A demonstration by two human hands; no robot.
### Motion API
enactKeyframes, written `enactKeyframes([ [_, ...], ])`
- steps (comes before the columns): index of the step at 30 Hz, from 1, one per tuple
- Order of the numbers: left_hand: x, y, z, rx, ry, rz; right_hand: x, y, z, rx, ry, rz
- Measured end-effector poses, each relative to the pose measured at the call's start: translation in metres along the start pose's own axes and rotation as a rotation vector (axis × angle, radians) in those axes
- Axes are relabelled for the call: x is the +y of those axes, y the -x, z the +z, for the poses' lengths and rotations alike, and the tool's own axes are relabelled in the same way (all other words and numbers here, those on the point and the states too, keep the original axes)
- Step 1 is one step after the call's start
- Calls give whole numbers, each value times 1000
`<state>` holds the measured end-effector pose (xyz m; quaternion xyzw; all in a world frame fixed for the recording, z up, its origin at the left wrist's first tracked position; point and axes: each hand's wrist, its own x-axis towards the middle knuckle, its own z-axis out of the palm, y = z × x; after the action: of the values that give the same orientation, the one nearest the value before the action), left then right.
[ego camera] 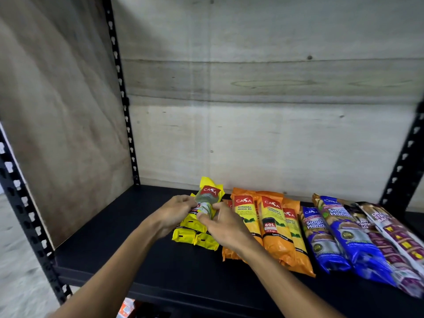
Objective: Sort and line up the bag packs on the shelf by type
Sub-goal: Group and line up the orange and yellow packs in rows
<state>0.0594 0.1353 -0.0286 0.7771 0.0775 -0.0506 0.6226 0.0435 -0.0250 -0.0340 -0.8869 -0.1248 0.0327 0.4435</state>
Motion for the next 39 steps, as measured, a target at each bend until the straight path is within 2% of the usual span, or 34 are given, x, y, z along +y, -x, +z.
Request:
enactKeyframes([
  [6, -8, -3, -7, -4, -197, -19, 3, -8, 6, 36, 169, -20],
  [12, -14, -3, -11, -48, -50, -86, -6, -18, 16, -11, 231, -1],
  [20, -13, -11, -14, 13, 47, -4, 0, -28, 21, -86, 282, 3],
  [25, -20, -10, -10, -17, 134, -24, -1, -31, 22, -147, 288, 39],
  [30, -15, -13, -12, -25, 117, -45, -7, -34, 21, -196, 258, 45],
  [39, -11, -14, -19, 28, 80, -59, -1, -46, 36, -123, 177, 65],
])
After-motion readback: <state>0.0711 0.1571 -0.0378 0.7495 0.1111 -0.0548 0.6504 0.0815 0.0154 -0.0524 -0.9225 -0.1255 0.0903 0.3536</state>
